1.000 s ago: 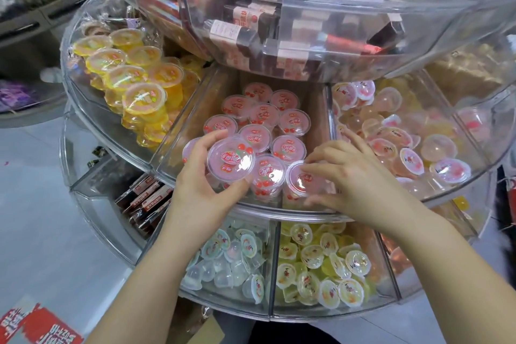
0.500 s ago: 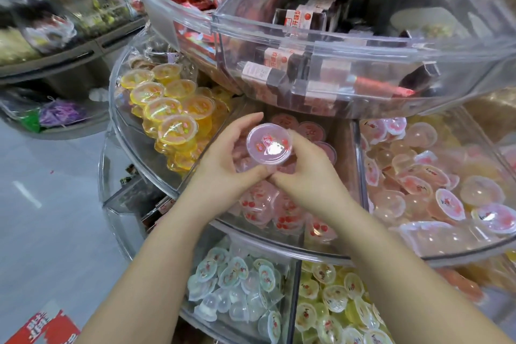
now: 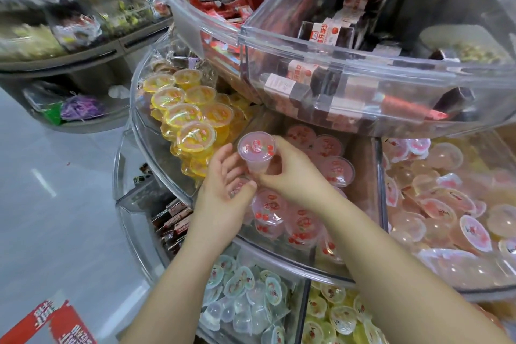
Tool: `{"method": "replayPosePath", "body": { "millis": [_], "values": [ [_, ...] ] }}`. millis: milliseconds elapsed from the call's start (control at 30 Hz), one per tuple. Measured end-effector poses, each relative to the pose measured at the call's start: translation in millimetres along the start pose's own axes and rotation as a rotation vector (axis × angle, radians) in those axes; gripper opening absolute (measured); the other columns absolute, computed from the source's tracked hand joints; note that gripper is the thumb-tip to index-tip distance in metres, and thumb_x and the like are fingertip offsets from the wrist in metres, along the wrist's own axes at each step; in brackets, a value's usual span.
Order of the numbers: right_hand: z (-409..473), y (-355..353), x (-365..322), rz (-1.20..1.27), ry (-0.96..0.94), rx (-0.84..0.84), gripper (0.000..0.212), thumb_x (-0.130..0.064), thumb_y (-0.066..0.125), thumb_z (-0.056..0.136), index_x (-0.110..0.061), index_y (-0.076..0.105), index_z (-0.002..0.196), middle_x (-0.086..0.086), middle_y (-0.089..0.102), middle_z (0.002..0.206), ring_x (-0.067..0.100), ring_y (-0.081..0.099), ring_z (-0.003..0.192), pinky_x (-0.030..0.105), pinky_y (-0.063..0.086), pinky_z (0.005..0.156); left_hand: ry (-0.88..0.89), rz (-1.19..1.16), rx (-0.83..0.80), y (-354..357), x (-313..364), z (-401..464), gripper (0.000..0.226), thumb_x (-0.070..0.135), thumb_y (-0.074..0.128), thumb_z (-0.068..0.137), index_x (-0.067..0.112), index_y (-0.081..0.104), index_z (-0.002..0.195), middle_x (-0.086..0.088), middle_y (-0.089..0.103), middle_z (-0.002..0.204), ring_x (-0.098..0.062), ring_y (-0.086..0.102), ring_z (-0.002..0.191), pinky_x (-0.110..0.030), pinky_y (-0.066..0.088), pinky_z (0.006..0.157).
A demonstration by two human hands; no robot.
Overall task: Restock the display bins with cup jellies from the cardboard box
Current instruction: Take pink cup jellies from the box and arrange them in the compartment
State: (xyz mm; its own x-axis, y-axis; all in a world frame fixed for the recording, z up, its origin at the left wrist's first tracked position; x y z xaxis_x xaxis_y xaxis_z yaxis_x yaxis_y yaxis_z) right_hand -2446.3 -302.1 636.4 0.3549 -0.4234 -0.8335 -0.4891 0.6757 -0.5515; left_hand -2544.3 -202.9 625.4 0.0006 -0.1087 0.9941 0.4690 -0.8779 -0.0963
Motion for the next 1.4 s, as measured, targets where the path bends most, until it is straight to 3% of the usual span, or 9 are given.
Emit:
{"method": "replayPosePath", "body": {
  "millis": [200,367,567,700,833,967,1133,1267,1400],
  "values": [
    [-1,4,4,-0.135,0.03,0.133,0.05,-0.032,0.079,0.063,-0.016,0.05,0.1,-0.005,0.061,0.093,0.014,0.054,0.084,0.025,0.035,0.063,0.0,0.048,0.018,3,4,-2,0.059,-0.005,0.055,0.08,0.032,0.036,0.123,0.014,0.05,0.121,0.022,0.051,0.1,-0.002,0.042,0.083],
    [-1,-2,0,0.054,-0.046,0.023,0.051,-0.013,0.074,0.068,-0.021,0.054,0.114,-0.01,0.061,0.106,0.007,0.058,0.097,0.018,0.045,0.077,-0.061,0.067,-0.025,5,-2,-6,0.067,-0.006,0.05,0.082,0.028,0.029,0.136,0.015,0.046,0.129,0.008,0.046,0.118,-0.016,0.036,0.101],
    [4,4,-2,0.085,0.016,0.106,0.053,-0.021,0.078,0.067,-0.018,0.053,0.113,-0.006,0.063,0.105,0.009,0.059,0.094,0.023,0.048,0.08,-0.041,0.078,-0.008,7,-2,-4,0.068,-0.008,0.048,0.081,0.035,0.027,0.13,0.033,0.039,0.117,0.024,0.043,0.106,-0.006,0.037,0.095],
    [0,-1,1,0.029,-0.034,0.115,0.042,-0.019,0.071,0.073,-0.023,0.054,0.111,-0.017,0.06,0.095,0.001,0.057,0.083,0.006,0.041,0.071,-0.047,0.053,-0.089,7,-4,-2,0.072,0.001,0.048,0.078,0.035,0.023,0.136,0.026,0.038,0.127,0.019,0.037,0.115,-0.014,0.031,0.1],
    [-4,3,1,0.012,-0.001,0.178,0.039,-0.021,0.073,0.07,-0.023,0.052,0.103,-0.016,0.06,0.088,0.001,0.057,0.078,0.022,0.048,0.069,-0.042,0.047,-0.14,7,-1,3,0.071,0.012,0.045,0.07,0.039,0.025,0.132,0.027,0.041,0.128,0.009,0.039,0.124,-0.016,0.032,0.102],
    [-9,2,-1,0.052,0.027,0.172,0.056,-0.023,0.079,0.066,-0.02,0.048,0.112,-0.009,0.059,0.103,0.006,0.059,0.087,0.022,0.049,0.074,-0.006,0.046,-0.035,1,2,-2,0.066,-0.001,0.048,0.08,0.038,0.031,0.131,0.023,0.044,0.126,0.018,0.043,0.113,-0.007,0.035,0.096],
    [-34,-2,-13,-0.001,0.018,0.27,0.078,-0.028,0.083,0.063,-0.023,0.04,0.129,-0.006,0.051,0.114,0.009,0.053,0.073,0.017,0.045,0.07,0.039,0.008,0.107,-18,6,-25,0.06,-0.003,0.052,0.084,0.046,0.041,0.116,0.027,0.05,0.12,0.008,0.053,0.111,-0.011,0.043,0.096],
    [-60,7,-52,0.01,-0.114,0.391,0.049,-0.024,0.076,0.072,-0.033,0.048,0.111,-0.01,0.056,0.104,0.005,0.053,0.073,0.014,0.044,0.069,0.069,-0.008,0.158,-42,7,-57,0.048,0.002,0.056,0.085,0.045,0.053,0.107,0.021,0.063,0.107,0.003,0.06,0.102,-0.01,0.047,0.086],
    [-85,70,-93,0.28,-0.208,-0.004,0.015,-0.022,0.066,0.077,-0.03,0.06,0.088,-0.013,0.062,0.076,0.004,0.053,0.061,0.015,0.044,0.058,0.057,0.002,0.313,-92,-10,-101,0.036,0.012,0.055,0.08,0.043,0.063,0.095,0.016,0.069,0.096,-0.003,0.065,0.093,-0.011,0.048,0.079]
  ]
}}
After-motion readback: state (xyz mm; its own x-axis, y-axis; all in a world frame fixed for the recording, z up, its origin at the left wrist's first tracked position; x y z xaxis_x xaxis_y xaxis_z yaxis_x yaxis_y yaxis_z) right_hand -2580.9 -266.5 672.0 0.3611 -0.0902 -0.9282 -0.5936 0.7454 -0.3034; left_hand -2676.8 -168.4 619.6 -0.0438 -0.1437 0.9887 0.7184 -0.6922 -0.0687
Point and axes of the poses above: each hand's wrist, its own z-axis towards the middle knuckle, its own y-axis out of the palm, x = y × z, the point moved 2 cm from there along z, towards the middle knuckle
